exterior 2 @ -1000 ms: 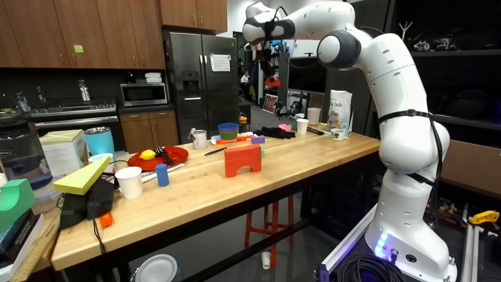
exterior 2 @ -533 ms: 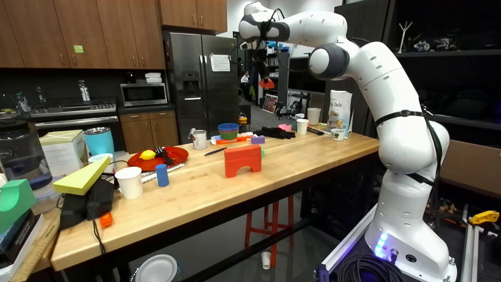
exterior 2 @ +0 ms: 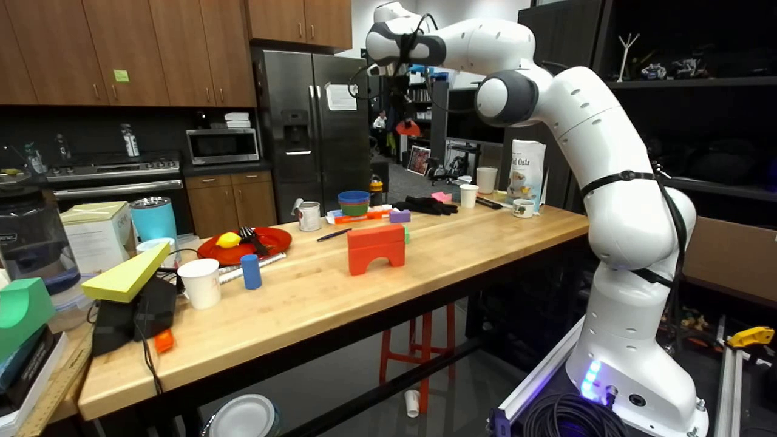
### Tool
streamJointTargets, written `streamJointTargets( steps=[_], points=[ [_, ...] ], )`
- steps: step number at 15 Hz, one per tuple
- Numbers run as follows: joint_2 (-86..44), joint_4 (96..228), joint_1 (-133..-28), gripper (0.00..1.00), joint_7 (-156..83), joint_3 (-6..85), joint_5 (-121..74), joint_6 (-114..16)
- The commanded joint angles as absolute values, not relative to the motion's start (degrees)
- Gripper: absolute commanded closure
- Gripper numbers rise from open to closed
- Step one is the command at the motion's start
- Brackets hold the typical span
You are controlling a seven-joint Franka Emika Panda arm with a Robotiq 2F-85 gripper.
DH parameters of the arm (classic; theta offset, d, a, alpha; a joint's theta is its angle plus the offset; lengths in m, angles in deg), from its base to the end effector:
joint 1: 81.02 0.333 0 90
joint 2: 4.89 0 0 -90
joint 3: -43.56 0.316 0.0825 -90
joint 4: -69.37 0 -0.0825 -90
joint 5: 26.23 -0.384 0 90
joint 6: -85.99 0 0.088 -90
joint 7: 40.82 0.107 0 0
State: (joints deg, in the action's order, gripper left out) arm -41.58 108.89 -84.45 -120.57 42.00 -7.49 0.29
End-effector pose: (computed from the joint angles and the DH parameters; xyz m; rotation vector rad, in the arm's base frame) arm 0.7062 -0.0896 0.6242 2.2432 1.6345 -0.1490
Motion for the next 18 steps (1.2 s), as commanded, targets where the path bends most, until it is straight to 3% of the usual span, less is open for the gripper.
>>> streamJointTargets(
  steps=[1,18],
  points=[
    [-43.3,105.2,-81.4,0.84,-124.8,42.8,-5.8,-1.0],
    [-45.2,102.6,-78.4,0.84,-144.8,43.7,-3.9,-10.7]
  ],
)
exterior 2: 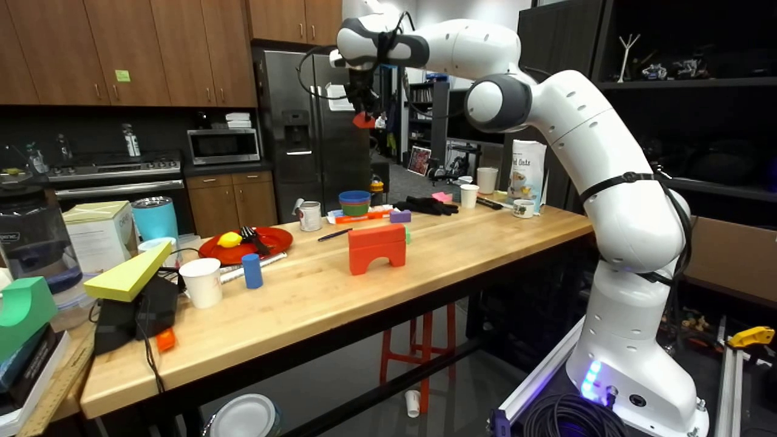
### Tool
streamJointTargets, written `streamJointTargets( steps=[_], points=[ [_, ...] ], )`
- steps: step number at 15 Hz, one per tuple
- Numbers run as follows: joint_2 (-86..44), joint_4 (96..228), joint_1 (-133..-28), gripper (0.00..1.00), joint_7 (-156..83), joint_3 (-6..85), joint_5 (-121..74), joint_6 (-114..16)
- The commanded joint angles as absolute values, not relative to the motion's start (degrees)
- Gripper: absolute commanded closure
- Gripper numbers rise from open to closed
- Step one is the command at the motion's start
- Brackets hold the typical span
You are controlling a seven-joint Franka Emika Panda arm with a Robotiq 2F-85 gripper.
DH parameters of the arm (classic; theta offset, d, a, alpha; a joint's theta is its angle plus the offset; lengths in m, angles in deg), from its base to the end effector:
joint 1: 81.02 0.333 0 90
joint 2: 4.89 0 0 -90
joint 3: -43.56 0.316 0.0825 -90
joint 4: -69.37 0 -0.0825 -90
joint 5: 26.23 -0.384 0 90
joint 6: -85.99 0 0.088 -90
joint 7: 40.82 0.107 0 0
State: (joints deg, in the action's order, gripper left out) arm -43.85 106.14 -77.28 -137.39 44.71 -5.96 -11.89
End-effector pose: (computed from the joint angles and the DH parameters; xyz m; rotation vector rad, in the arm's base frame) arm 0.7356 0.0231 0.6408 1.6911 2.0119 0.0258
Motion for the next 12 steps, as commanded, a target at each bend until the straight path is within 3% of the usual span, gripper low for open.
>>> streamJointTargets(
  steps=[1,2,3,5,6,12],
  points=[
    [-45.1,101.7,-78.5,0.84,-147.7,42.6,-1.7,-9.8],
    [-44.2,105.3,-78.0,0.84,-142.5,43.9,-3.6,-11.6],
    [-44.4,105.0,-78.2,0.59,-143.2,43.7,-3.4,-11.5],
    [-44.4,105.2,-78.5,0.59,-143.2,43.8,-3.5,-11.5],
    [-44.5,105.2,-78.3,0.84,-143.1,43.8,-3.5,-11.6],
    [-48.3,104.2,-78.3,0.84,-152.2,48.4,-8.8,-14.9]
  ],
)
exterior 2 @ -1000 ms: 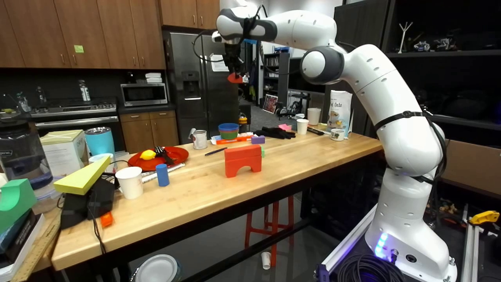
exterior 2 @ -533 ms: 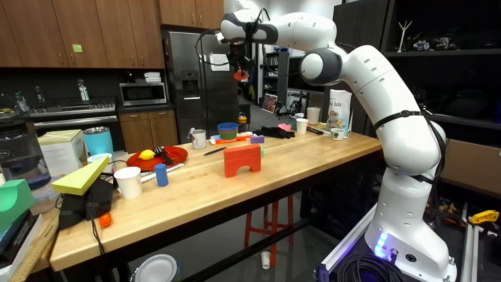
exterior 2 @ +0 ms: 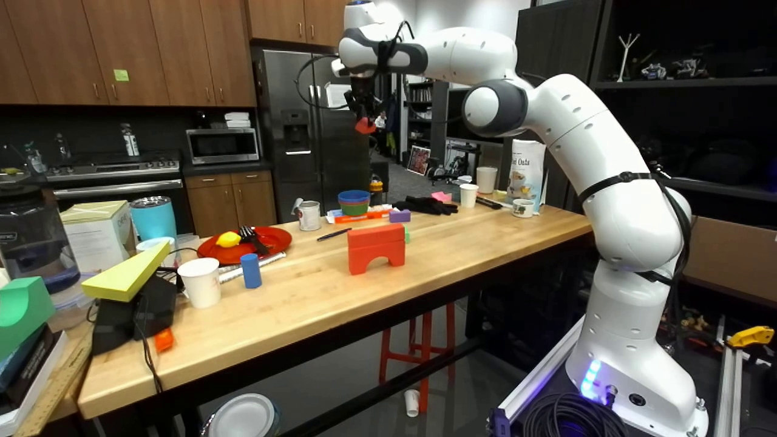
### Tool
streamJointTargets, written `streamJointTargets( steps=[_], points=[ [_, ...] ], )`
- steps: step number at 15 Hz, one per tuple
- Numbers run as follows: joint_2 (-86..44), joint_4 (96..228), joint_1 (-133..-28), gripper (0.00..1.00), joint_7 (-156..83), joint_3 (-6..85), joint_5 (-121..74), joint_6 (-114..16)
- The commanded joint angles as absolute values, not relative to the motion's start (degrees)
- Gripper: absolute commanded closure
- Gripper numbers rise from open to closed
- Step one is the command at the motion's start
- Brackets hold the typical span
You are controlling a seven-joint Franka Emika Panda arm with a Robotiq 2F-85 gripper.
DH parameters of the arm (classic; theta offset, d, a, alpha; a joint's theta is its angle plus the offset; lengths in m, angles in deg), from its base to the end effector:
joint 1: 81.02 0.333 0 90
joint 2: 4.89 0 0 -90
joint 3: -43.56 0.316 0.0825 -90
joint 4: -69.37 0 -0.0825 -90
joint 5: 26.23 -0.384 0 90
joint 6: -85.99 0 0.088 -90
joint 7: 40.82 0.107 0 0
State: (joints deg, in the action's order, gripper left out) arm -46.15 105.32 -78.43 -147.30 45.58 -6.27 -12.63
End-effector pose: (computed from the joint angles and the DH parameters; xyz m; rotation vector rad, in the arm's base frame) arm 0.7471 0.0153 0.6189 1.5267 2.1639 -0.0313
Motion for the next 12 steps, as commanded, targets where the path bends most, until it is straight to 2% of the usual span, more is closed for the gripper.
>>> streamJointTargets(
  steps=[1,12],
  points=[
    [-49.0,104.2,-78.4,0.84,-153.7,49.5,-10.1,-16.0],
    [-51.7,109.7,-75.1,0.84,-154.2,58.3,-16.8,-21.8]
  ],
)
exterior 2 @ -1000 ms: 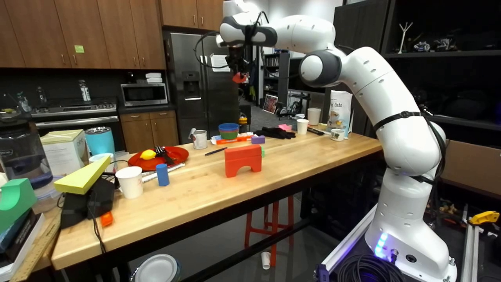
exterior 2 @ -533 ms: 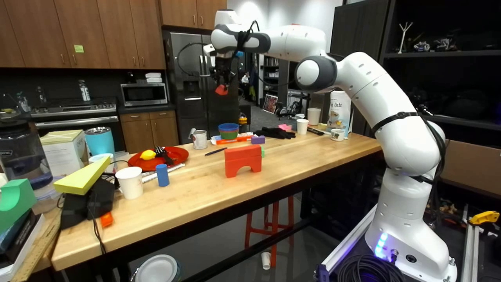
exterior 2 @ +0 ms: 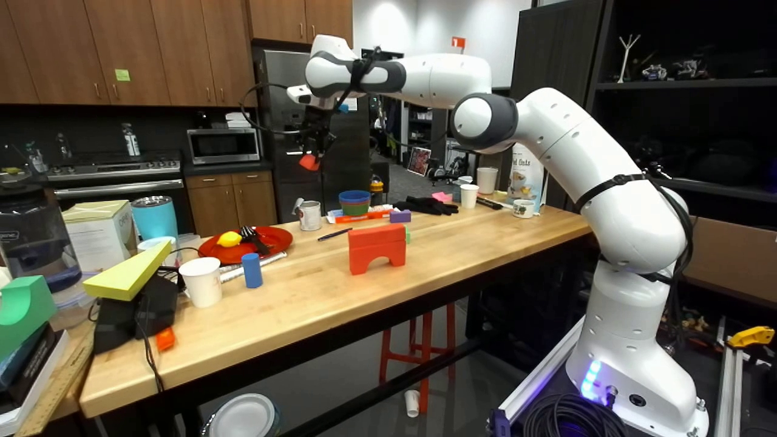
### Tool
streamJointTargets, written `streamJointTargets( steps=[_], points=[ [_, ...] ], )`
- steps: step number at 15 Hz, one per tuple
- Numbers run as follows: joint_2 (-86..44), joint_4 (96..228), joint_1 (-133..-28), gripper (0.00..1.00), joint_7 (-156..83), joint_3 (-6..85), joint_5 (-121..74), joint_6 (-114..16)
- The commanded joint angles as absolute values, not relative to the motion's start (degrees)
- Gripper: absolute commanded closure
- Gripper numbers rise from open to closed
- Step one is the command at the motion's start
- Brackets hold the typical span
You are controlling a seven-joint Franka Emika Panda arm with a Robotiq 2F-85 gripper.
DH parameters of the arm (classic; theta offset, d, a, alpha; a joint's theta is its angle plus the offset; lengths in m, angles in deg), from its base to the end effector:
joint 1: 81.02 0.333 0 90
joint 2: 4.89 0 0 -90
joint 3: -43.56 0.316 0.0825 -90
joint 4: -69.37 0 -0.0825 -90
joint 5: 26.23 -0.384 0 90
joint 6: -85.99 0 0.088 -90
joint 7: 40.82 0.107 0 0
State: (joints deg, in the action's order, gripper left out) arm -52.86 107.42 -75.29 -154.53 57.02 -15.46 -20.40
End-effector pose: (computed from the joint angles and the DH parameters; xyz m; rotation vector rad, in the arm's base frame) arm 0.7707 0.1532 0.5293 1.2466 2.5445 0.3252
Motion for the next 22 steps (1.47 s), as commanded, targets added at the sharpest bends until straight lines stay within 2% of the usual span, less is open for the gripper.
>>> streamJointTargets(
  steps=[1,15,22],
  points=[
    [-51.5,110.3,-74.9,0.84,-154.1,58.7,-16.7,-22.3],
    [-42.1,123.5,-72.9,0.84,-142.4,56.1,-9.1,-28.4],
    [-45.9,123.5,-78.0,0.84,-149.1,59.4,-16.5,-22.4]
  ],
)
